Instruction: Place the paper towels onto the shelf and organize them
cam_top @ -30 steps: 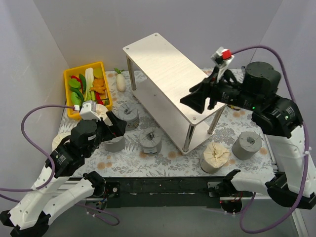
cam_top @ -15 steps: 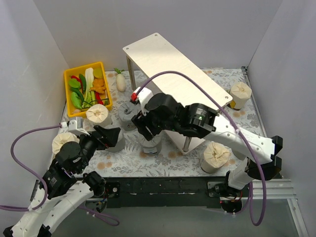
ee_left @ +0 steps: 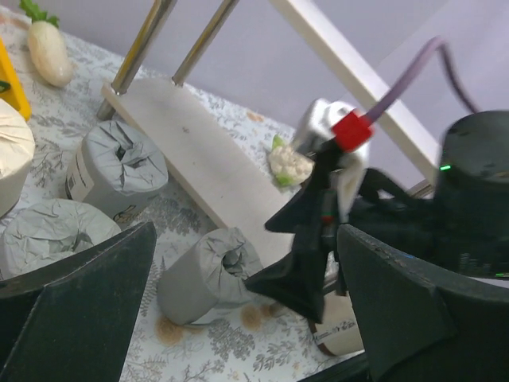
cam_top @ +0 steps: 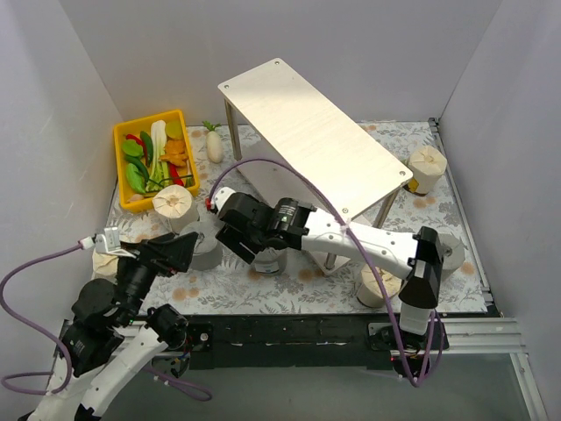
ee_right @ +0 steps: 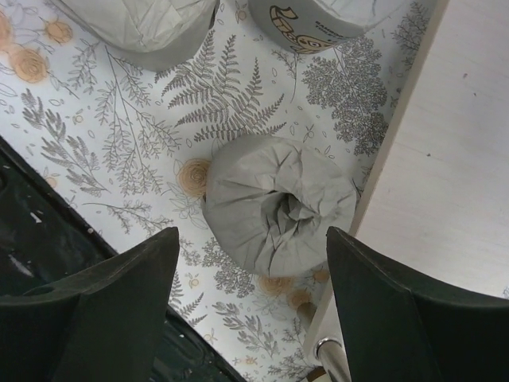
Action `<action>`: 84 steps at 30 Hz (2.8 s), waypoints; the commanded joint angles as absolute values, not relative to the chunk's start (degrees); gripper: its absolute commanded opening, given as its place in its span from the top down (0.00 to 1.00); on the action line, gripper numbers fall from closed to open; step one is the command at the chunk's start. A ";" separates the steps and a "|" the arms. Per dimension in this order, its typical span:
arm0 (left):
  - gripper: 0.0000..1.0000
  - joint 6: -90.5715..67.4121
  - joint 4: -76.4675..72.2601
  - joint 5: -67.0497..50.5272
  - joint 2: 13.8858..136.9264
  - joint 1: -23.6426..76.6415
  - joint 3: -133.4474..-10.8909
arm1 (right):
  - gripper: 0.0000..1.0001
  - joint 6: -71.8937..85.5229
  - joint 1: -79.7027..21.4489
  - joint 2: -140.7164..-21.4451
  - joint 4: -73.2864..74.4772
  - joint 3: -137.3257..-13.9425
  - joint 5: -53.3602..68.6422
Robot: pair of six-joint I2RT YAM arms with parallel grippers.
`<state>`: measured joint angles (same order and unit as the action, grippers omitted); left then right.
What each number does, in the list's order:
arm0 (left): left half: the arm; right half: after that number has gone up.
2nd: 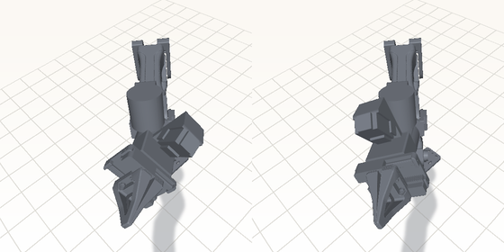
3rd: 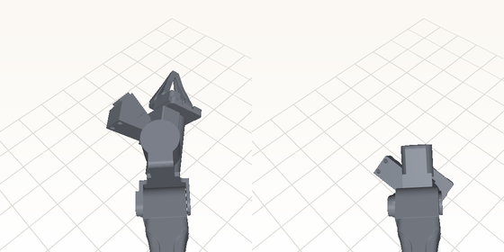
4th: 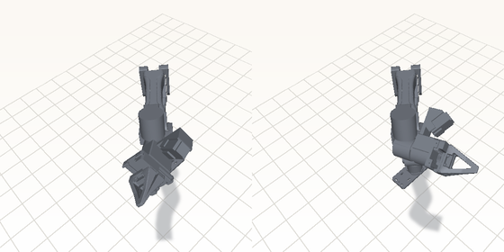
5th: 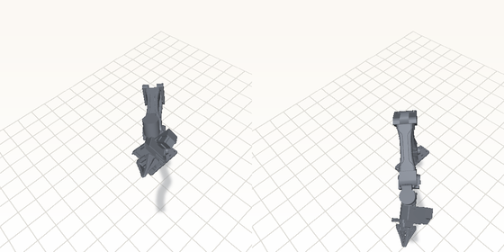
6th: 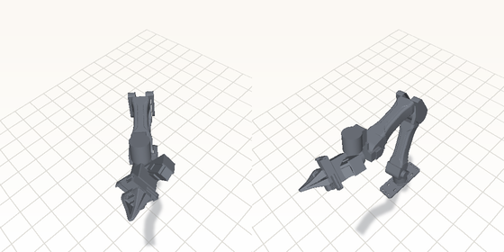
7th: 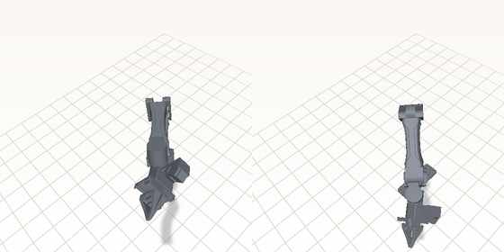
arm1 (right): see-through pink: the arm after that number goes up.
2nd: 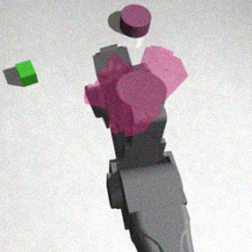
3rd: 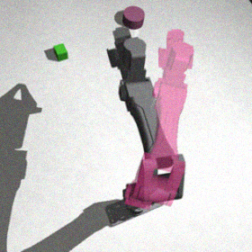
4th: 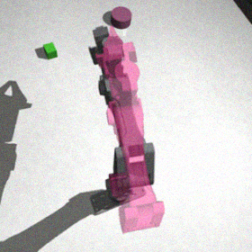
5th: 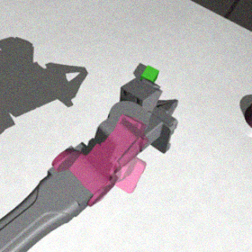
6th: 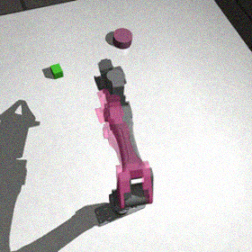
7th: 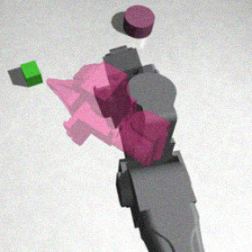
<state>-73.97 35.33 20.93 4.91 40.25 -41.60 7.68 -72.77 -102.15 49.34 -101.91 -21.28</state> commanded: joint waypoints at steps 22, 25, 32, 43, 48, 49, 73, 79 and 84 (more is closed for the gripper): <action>0.02 -76.20 36.65 27.33 -2.81 40.43 -40.69 | 0.23 6.68 -71.19 -107.75 41.40 -91.59 -18.81; 0.02 -76.38 36.65 27.42 -2.90 40.43 -40.78 | 0.28 7.21 -71.19 -107.75 40.26 -90.36 -18.11; 0.02 -76.38 36.74 27.51 -2.64 40.43 -40.69 | 0.43 7.73 -71.19 -107.84 39.29 -88.95 -18.54; 0.02 -76.55 37.09 27.95 -1.05 40.43 -40.87 | 0.65 3.78 -71.98 -104.69 39.90 -89.21 -19.42; 0.02 -76.90 37.18 28.48 -2.28 40.43 -40.69 | 0.70 0.18 -73.47 -102.40 43.41 -93.59 -23.01; 0.02 -76.82 37.18 28.56 -2.37 40.43 -40.61 | 0.71 -1.74 -73.56 -102.22 44.20 -94.65 -23.72; 0.02 -76.82 37.18 28.30 -1.76 40.43 -40.52 | 0.73 -37.87 -77.78 -87.27 24.44 -118.47 -44.55; 0.02 -76.73 37.09 28.21 -1.58 40.43 -40.52 | 0.71 -41.57 -75.69 -89.82 28.64 -123.31 -48.25; 0.02 -76.73 37.09 28.04 -1.76 40.43 -40.52 | 0.71 -40.35 -71.90 -91.32 31.46 -122.70 -46.50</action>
<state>-76.93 36.45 27.53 -0.08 40.27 -40.82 -38.70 -74.59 -90.48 32.34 -120.99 -45.67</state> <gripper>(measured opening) 0.982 0.446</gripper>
